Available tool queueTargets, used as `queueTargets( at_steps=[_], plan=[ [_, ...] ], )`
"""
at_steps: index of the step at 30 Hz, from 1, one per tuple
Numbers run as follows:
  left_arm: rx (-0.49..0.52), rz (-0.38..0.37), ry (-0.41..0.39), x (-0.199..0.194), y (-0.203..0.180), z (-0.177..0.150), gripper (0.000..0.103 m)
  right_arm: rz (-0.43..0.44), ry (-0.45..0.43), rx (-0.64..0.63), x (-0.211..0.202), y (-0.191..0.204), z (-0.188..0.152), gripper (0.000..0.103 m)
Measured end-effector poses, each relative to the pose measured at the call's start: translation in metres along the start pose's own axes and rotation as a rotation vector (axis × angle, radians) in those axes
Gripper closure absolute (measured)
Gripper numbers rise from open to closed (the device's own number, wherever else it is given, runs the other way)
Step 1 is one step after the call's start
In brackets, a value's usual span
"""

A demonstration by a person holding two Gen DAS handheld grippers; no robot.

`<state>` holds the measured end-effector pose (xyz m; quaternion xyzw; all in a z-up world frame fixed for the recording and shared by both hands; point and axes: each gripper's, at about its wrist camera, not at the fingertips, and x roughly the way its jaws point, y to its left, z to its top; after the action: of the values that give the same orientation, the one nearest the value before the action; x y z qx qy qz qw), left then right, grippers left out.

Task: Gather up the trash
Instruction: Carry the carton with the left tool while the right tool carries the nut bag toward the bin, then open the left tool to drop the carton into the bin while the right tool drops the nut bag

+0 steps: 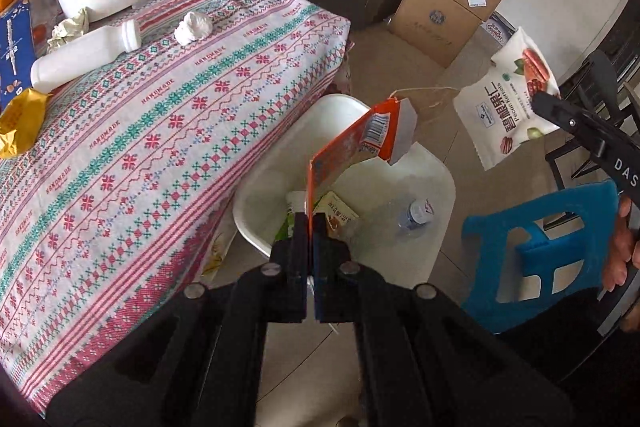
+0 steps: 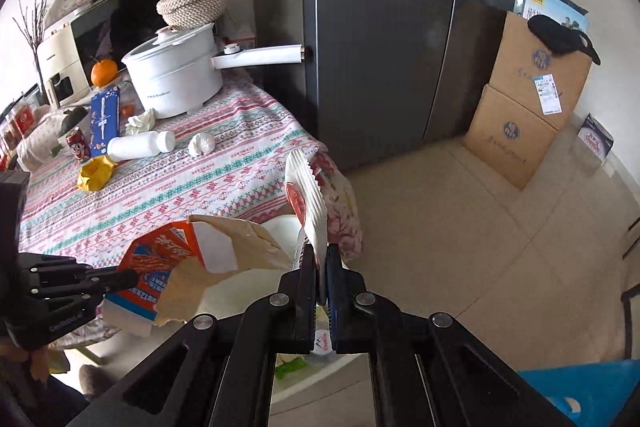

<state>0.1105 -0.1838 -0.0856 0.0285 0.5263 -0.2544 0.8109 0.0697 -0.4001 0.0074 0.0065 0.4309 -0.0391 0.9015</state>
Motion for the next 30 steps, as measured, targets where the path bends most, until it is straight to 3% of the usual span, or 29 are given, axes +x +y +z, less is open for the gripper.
queueTargets(
  at_steps=[6,14,15,17,25,30],
  plan=[
    [0.016,0.023,0.023,0.027,-0.01,0.001,0.1,0.002,0.032,-0.014,0.008,0.001,-0.003,0.098],
    [0.039,0.032,0.013,0.033,-0.01,0.002,0.097,0.009,0.064,-0.019,0.017,0.006,-0.004,0.098],
    [0.035,0.032,0.018,0.032,-0.008,0.002,0.093,0.008,0.067,-0.017,0.018,0.006,-0.004,0.098],
    [0.041,0.043,0.013,0.03,-0.007,0.004,0.076,0.006,0.07,-0.017,0.019,0.007,-0.004,0.098],
    [0.092,0.162,-0.074,-0.003,0.002,0.004,0.031,0.013,0.083,-0.025,0.021,0.014,-0.003,0.097],
    [0.093,0.214,-0.118,-0.022,0.014,0.003,0.021,0.032,0.135,-0.039,0.036,0.024,-0.004,0.097]
  ],
)
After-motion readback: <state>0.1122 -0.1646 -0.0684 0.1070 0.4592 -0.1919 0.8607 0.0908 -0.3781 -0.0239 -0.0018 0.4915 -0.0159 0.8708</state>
